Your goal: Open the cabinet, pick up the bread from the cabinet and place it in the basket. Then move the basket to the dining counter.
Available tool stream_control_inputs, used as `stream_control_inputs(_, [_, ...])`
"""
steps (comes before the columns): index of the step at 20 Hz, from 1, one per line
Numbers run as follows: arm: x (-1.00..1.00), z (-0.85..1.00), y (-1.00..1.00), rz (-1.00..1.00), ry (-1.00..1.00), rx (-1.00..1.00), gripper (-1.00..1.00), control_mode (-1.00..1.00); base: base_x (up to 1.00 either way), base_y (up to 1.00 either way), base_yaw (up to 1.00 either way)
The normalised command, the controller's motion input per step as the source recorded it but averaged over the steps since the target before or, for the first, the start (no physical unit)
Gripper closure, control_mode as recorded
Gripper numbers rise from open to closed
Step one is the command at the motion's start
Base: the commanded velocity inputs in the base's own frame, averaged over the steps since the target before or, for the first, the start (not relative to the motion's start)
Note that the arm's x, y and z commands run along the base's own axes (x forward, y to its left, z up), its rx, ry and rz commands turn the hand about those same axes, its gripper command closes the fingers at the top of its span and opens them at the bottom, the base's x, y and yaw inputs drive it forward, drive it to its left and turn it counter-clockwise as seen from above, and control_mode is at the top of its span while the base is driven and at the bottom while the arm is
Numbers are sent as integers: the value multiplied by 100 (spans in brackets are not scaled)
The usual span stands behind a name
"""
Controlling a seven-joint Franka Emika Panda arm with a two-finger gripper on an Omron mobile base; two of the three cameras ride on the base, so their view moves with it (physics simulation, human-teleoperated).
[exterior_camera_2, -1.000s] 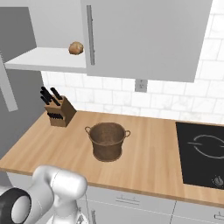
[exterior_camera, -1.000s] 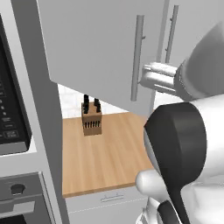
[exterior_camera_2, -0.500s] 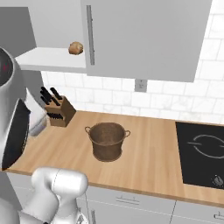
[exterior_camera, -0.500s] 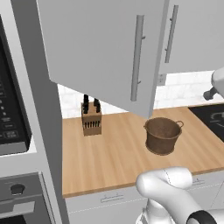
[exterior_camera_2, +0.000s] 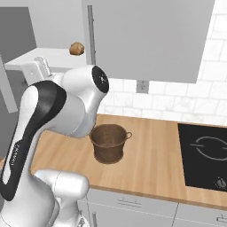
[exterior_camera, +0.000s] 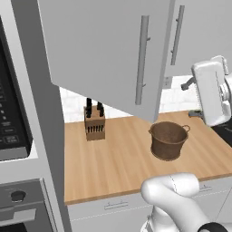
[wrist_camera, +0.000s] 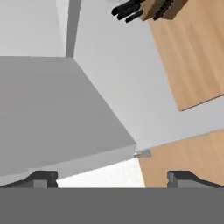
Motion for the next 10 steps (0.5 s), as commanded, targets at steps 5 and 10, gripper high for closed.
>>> stream_control_inputs(5, [49,5,54,15,15,4,-100,-100,0,0,0])
stream_control_inputs(10, [5,6,69,8,4,0,-100,-100,0,0,0])
